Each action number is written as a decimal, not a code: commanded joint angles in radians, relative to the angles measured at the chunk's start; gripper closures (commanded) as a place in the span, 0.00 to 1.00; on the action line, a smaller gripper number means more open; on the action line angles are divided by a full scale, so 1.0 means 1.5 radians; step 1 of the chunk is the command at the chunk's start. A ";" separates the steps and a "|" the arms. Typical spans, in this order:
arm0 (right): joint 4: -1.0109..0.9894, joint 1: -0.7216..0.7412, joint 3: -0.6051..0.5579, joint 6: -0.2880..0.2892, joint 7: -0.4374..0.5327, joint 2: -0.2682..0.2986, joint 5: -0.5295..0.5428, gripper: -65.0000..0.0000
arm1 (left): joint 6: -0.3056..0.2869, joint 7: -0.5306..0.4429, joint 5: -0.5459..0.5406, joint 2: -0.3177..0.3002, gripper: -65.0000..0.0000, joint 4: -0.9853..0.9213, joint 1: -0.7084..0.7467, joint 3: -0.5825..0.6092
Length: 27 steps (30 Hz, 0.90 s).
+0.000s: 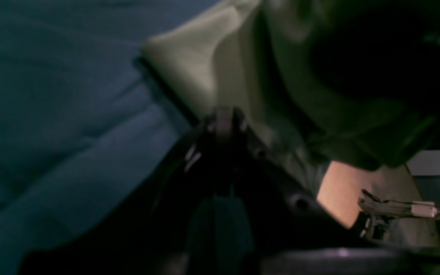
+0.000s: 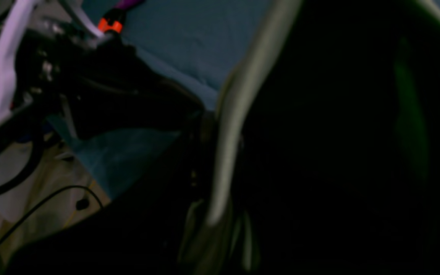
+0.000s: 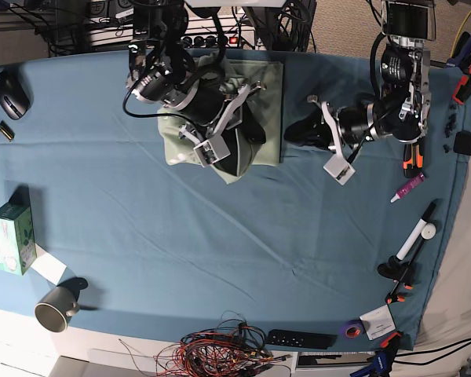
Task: Fold the T-shirt properly
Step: 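Fold the strip end with the right gripper over onto the left-folded part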
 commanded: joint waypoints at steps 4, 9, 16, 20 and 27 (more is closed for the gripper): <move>0.010 0.006 -0.002 0.002 0.021 -0.004 0.016 0.97 | -0.006 -0.012 -0.018 -0.005 1.00 0.012 -0.021 -0.001; 0.010 0.006 -0.007 0.002 0.026 -0.004 0.017 0.56 | -0.006 -0.012 -0.017 -0.009 0.95 0.012 -0.026 -0.002; 0.010 0.006 -0.072 0.031 0.041 -0.004 0.111 0.50 | -0.006 -0.012 -0.017 -0.037 0.72 0.012 -0.036 -0.003; 0.010 0.006 -0.104 0.086 0.036 -0.004 0.112 0.50 | -0.006 0.010 -0.023 -0.040 0.72 0.012 -0.036 -0.007; 0.021 0.015 -0.047 0.094 0.036 -0.003 0.104 0.50 | -0.006 0.033 -0.061 -0.040 0.72 0.012 -0.030 -0.043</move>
